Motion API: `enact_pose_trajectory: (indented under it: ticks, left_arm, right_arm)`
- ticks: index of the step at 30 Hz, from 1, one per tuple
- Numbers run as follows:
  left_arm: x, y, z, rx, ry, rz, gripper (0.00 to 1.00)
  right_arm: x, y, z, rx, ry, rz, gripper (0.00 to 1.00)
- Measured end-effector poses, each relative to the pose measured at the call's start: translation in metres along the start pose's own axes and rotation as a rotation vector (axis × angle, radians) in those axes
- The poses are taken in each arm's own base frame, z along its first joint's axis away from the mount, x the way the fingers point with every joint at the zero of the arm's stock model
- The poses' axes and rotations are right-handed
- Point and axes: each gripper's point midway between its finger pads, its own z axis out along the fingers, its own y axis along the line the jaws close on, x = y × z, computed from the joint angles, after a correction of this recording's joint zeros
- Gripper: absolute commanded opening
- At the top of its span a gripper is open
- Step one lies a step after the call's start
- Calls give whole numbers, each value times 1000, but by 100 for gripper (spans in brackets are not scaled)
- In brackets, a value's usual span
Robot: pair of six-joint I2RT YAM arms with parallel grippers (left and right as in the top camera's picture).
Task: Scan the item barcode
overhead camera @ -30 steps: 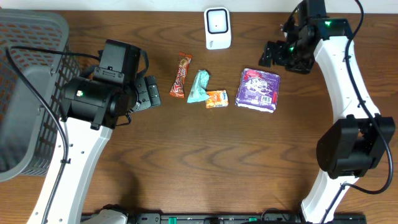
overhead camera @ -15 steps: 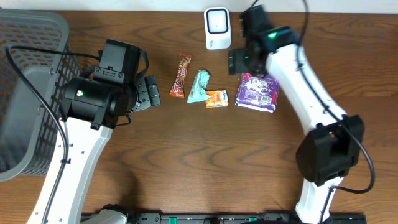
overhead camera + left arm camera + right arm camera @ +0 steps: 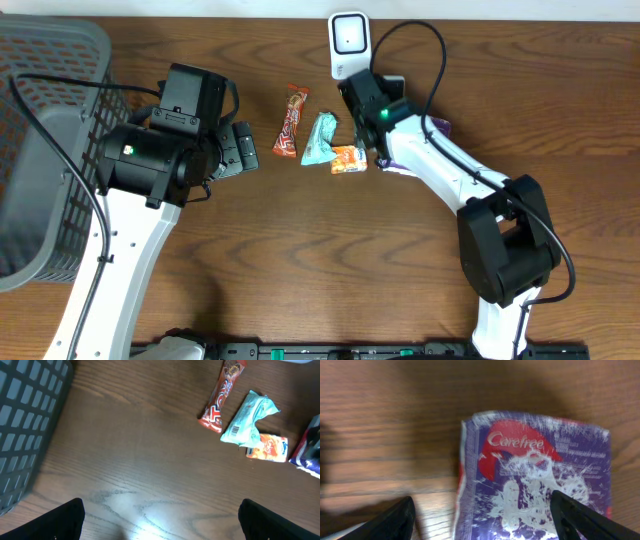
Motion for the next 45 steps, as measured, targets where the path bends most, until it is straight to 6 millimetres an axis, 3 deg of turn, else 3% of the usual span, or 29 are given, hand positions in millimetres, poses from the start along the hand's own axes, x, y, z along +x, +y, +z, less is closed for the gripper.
enact_pose_trajectory:
  ticks: [6, 9, 13, 17, 18, 22, 25, 30, 32, 41, 43, 45]
  left_arm:
    - [0, 0, 0, 0, 0, 0, 98]
    - [0, 0, 0, 0, 0, 0, 98]
    - [0, 0, 0, 0, 0, 0, 98]
    - [0, 0, 0, 0, 0, 0, 98]
    - [0, 0, 0, 0, 0, 0, 98]
    - [0, 0, 0, 0, 0, 0, 98]
    - [0, 0, 0, 0, 0, 0, 98]
    - [0, 0, 0, 0, 0, 0, 98]
    - [0, 0, 0, 0, 0, 0, 98]
    - [0, 0, 0, 0, 0, 0, 98]
    - [0, 0, 0, 0, 0, 0, 98]
    - [0, 0, 0, 0, 0, 0, 98]
  right_arm:
    - [25, -16, 23, 64, -2, 3, 77]
    - [34, -27, 31, 101, 6, -2, 67]
    - [42, -39, 34, 145, 27, -13, 42]
    - [44, -46, 30, 177, 44, -27, 4]
    - [42, -48, 27, 184, 46, -29, 1]
    - [24, -50, 9, 162, 57, -21, 1]
    - [-2, -48, -9, 92, 42, 4, 1]
    - [-50, -47, -45, -158, 13, 86, 1]
    - [-59, -48, -52, -261, 26, 114, 1]
    - [-69, -51, -58, -878, 173, 271, 1]
    - [-66, -51, -57, -981, 191, 294, 3]
    - [-55, -54, -50, -1052, 231, 328, 12]
